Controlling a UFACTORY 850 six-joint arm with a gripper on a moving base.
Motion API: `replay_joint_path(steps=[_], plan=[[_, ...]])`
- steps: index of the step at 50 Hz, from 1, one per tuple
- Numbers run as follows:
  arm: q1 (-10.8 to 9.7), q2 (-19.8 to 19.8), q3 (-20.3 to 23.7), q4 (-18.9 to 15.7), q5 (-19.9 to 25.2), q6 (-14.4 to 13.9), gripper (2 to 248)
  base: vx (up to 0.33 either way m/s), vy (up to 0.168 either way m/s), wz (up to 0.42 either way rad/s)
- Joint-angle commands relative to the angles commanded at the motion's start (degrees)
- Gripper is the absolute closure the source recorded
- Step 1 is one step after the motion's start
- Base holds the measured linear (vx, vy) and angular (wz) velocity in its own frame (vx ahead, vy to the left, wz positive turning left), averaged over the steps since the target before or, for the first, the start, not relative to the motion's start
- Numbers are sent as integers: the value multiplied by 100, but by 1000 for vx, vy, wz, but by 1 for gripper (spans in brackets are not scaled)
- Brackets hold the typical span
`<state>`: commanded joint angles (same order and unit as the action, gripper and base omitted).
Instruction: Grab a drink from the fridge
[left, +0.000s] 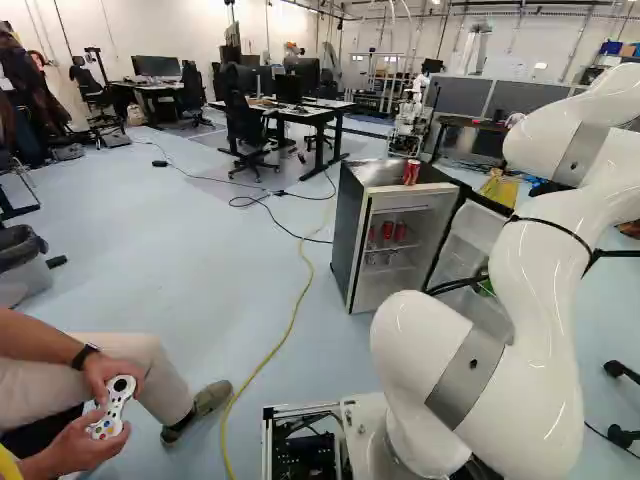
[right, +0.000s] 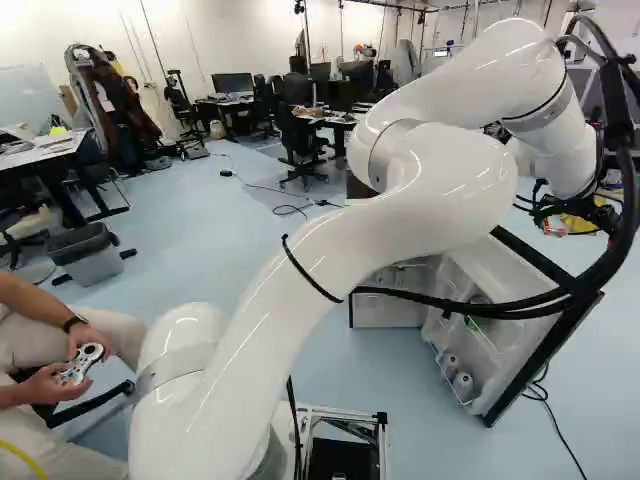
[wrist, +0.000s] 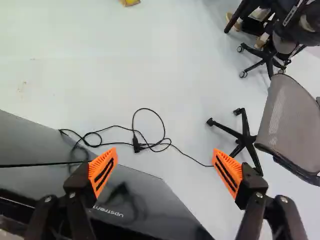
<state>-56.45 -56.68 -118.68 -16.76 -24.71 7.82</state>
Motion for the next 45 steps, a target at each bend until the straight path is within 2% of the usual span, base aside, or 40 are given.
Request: replay_joint_path(steps=[16, 31, 45], plan=[[-35, -446, -682, 0, -394, 0, 3, 0, 0, 0], [-37, -490, -751, 0, -741, 0, 3, 0, 0, 0], [-37, -498, -755, 0, -803, 0, 3, 0, 0, 0]])
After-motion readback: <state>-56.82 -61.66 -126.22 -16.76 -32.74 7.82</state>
